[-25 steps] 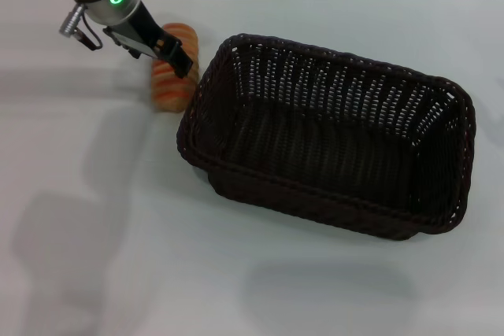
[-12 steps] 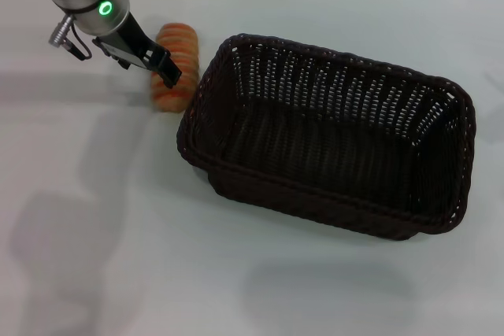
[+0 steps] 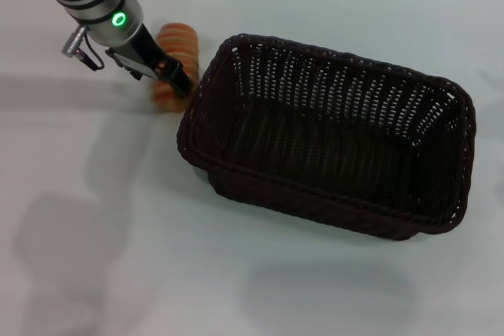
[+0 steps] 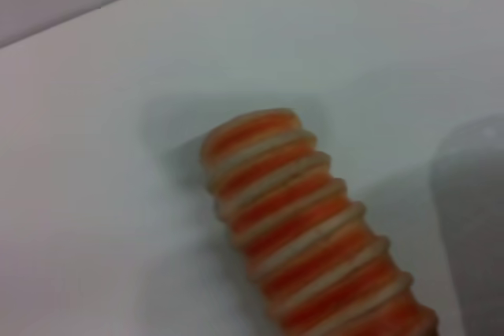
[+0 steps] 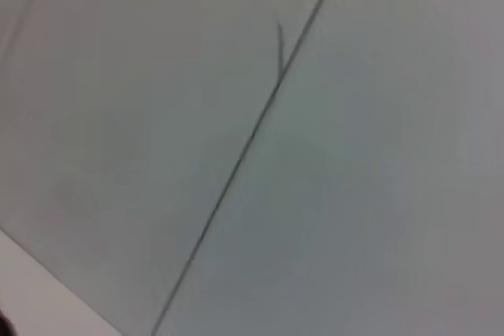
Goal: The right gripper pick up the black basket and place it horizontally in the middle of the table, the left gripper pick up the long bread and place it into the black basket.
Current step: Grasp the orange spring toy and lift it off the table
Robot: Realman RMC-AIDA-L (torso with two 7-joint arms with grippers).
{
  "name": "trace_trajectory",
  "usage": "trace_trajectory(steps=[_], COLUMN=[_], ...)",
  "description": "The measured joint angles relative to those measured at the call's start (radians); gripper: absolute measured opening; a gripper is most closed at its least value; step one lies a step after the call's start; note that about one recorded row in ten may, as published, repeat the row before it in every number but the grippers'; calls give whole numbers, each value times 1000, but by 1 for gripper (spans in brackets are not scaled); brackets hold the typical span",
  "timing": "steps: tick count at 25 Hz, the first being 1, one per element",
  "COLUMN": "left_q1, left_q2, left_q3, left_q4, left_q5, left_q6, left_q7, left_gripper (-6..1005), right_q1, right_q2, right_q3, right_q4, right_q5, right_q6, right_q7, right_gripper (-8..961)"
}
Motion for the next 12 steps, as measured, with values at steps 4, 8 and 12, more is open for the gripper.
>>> trace_trajectory(steps=[4,8,12], left_q1=[-2,8,14], left_q2=[-6,-1,1], left_q3=[5,-2,-5], left_q4=[5,9,10], left_q5=[0,0,0], left_q6=[9,16,16], left_q7=[0,0,0], left_gripper=[797,795,794], right_q1=[-28,-38,-30], right_q2=[3,-2,-2], right_q3=[-19,20,58], right_q4=[5,-34,-55], right_q5=[11,102,149], right_q6=[-147,-198,-166], right_q7=[0,0,0], right_gripper=[545,545,545])
